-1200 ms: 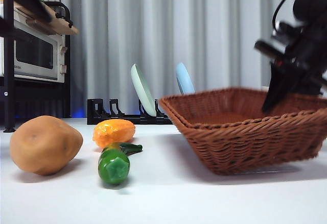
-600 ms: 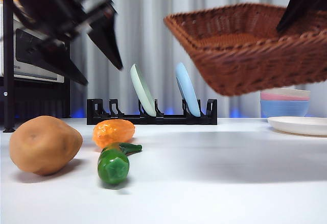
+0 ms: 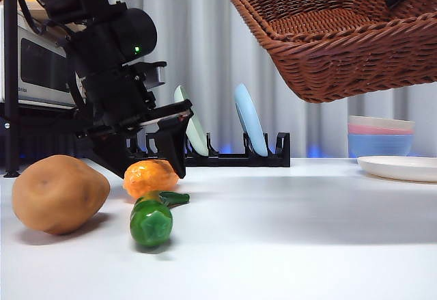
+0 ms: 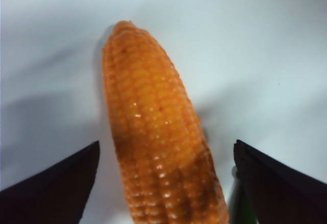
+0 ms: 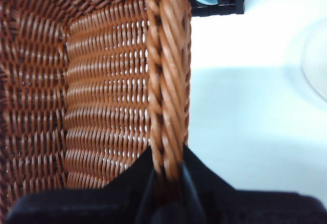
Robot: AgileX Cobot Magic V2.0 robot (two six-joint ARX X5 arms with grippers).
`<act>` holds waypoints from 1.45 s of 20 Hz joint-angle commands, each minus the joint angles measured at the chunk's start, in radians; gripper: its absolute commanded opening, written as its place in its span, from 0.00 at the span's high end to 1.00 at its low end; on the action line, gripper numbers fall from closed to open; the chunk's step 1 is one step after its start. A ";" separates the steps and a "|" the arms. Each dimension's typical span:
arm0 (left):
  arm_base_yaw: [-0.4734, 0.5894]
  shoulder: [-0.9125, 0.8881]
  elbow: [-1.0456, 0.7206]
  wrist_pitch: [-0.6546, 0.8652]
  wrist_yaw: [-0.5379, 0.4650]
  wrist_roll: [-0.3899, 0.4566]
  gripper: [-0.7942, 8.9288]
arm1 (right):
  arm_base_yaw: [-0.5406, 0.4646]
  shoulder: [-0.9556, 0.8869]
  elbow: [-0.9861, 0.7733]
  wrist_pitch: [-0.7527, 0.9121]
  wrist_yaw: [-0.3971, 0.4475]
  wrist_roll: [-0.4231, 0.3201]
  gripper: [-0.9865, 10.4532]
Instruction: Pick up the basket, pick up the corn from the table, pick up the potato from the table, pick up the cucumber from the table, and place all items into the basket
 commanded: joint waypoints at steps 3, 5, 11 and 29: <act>-0.004 0.009 -0.002 0.014 -0.001 0.087 0.93 | 0.000 -0.005 0.002 0.017 -0.001 0.016 0.93; -0.003 0.000 0.000 0.018 -0.002 0.099 0.93 | 0.000 -0.003 0.002 0.017 0.025 0.016 0.93; 0.012 -0.287 0.037 -0.017 -0.027 0.091 0.93 | 0.001 0.076 0.002 0.070 0.046 0.042 0.93; -0.415 -0.282 0.046 0.032 -0.158 -0.012 0.91 | 0.120 0.292 0.002 0.290 -0.066 0.250 0.93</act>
